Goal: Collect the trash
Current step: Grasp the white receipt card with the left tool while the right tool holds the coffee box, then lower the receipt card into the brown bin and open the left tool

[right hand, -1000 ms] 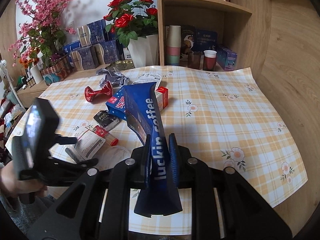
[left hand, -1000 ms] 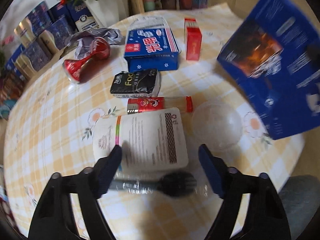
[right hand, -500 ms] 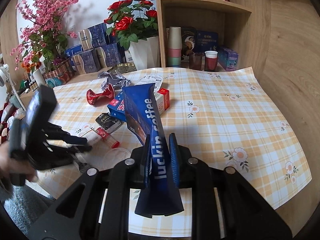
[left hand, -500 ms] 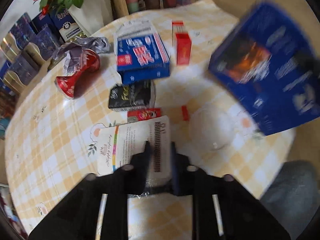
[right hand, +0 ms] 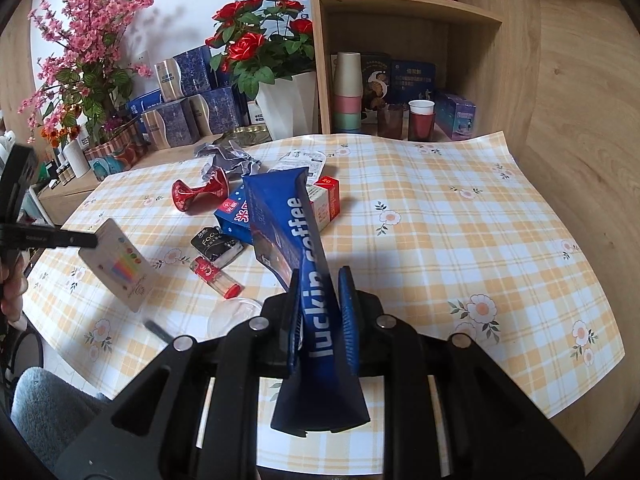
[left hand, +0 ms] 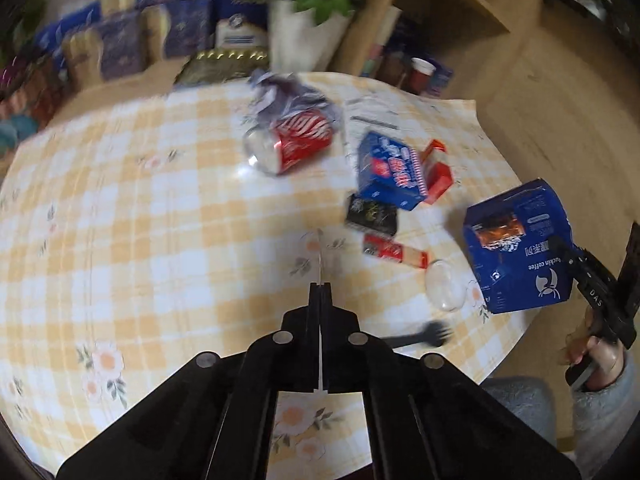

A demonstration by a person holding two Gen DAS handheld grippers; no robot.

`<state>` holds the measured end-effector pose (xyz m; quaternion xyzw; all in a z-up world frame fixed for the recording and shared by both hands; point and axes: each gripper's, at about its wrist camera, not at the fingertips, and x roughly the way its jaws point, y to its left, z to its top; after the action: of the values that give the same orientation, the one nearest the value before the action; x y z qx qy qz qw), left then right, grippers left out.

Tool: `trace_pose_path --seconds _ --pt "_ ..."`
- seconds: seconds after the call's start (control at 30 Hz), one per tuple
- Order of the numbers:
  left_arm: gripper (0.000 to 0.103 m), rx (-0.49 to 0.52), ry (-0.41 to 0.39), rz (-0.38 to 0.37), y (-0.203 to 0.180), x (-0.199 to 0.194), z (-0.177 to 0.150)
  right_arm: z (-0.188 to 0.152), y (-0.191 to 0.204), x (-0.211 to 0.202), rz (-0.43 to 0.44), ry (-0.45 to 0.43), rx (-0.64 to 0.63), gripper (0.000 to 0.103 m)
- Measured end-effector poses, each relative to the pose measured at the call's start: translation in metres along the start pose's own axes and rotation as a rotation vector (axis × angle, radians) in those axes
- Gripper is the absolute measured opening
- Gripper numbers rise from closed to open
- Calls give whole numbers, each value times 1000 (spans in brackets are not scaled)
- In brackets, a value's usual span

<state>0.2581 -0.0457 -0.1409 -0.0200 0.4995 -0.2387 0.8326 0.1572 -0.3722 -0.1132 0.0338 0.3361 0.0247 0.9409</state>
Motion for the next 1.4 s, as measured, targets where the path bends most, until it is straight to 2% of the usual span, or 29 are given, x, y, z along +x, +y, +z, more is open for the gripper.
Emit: trace_pose_path --seconds 0.17,0.3,0.4,0.6,0.8,0.93,1.1,1.3,1.4 --pt "1 -39 -8 -33 14 -2 -6 0 2 1 -8 2 -5 21" --pt "1 -1 -61 -3 4 -11 -4 0 0 1 -3 4 7 21" --pt "1 -4 -88 -31 0 -21 -2 0 1 -2 11 10 14 21" --pt "1 30 -115 -78 -15 -61 -12 0 14 -19 39 -7 13 21" --pt "1 93 -118 -102 -32 -101 -45 2 29 -53 79 -41 29 21" --pt "1 133 -85 -127 -45 -115 -80 -4 44 -79 101 -59 22 21" --pt "1 156 -34 -145 -54 -111 -127 -17 59 -107 114 -69 3 21" --pt "1 182 78 -140 -64 -79 -181 -34 61 -127 120 -64 23 21" --pt "1 210 153 -111 -69 -52 -206 -44 59 -134 119 -60 44 21"
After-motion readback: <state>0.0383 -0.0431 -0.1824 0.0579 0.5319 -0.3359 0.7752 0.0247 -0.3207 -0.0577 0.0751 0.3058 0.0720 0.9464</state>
